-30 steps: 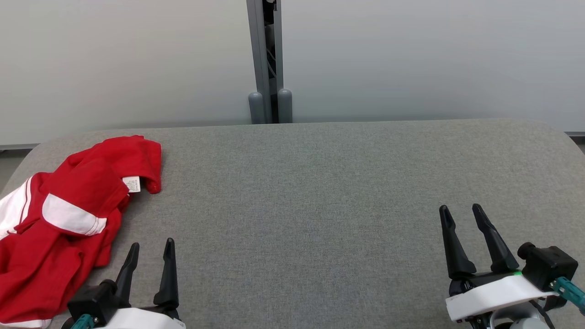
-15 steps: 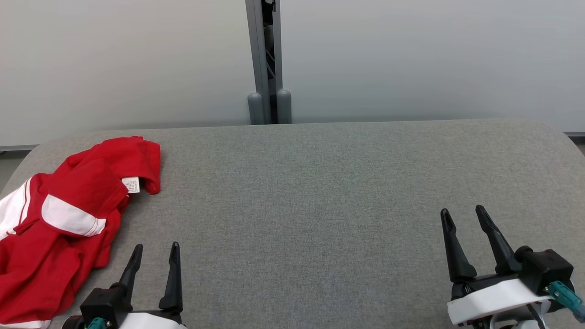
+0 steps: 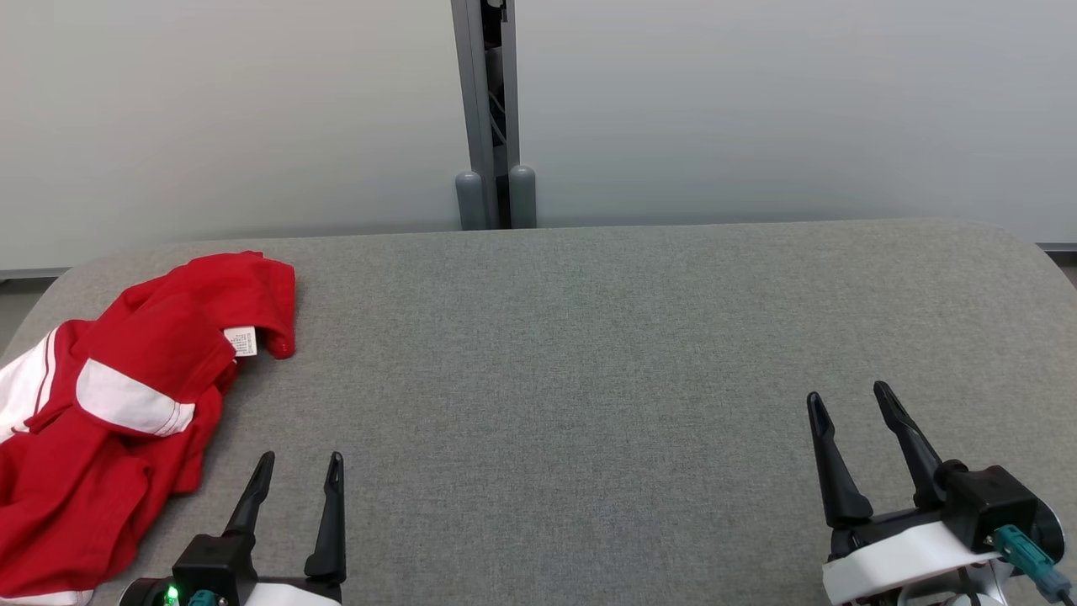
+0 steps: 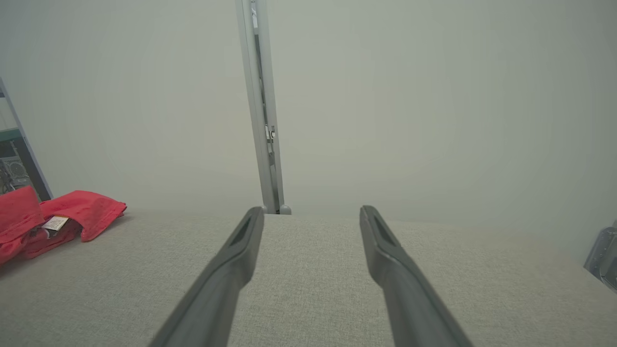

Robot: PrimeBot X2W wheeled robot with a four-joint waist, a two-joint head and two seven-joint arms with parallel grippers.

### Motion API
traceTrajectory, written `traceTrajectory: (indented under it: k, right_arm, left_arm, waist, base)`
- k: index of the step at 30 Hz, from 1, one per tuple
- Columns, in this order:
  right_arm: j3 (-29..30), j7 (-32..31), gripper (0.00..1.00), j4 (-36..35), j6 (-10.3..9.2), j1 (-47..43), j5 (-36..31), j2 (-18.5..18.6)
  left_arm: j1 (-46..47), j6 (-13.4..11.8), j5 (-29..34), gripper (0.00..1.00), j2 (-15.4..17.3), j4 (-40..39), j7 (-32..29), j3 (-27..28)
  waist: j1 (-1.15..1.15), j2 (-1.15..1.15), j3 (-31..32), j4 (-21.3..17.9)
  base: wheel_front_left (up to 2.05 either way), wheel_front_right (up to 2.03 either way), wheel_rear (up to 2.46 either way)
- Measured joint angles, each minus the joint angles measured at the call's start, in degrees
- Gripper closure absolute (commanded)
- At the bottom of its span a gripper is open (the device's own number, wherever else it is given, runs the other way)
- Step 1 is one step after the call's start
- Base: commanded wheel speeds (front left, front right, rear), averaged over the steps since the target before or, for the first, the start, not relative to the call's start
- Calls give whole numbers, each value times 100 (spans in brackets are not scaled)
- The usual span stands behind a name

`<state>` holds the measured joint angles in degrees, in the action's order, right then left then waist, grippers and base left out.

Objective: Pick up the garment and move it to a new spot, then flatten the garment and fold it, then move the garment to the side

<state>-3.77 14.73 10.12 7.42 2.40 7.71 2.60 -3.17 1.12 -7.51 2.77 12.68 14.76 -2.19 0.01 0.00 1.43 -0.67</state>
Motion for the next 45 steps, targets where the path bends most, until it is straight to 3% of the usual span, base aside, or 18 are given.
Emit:
traceTrajectory:
  k: [35, 45]
  right_arm:
    - [44, 19, 0, 26, 1, 0, -104, 1]
    - [70, 20, 0, 1, 1, -47, -65, 7]
  left_arm:
    - [5, 2, 45, 0, -1, 31, 34, 2]
    - [42, 26, 46, 0, -2, 65, 37, 12]
  waist:
    - [0, 0, -14, 35]
    - [0, 0, -23, 393]
  base:
    - [0, 0, 0]
    - [0, 0, 0]
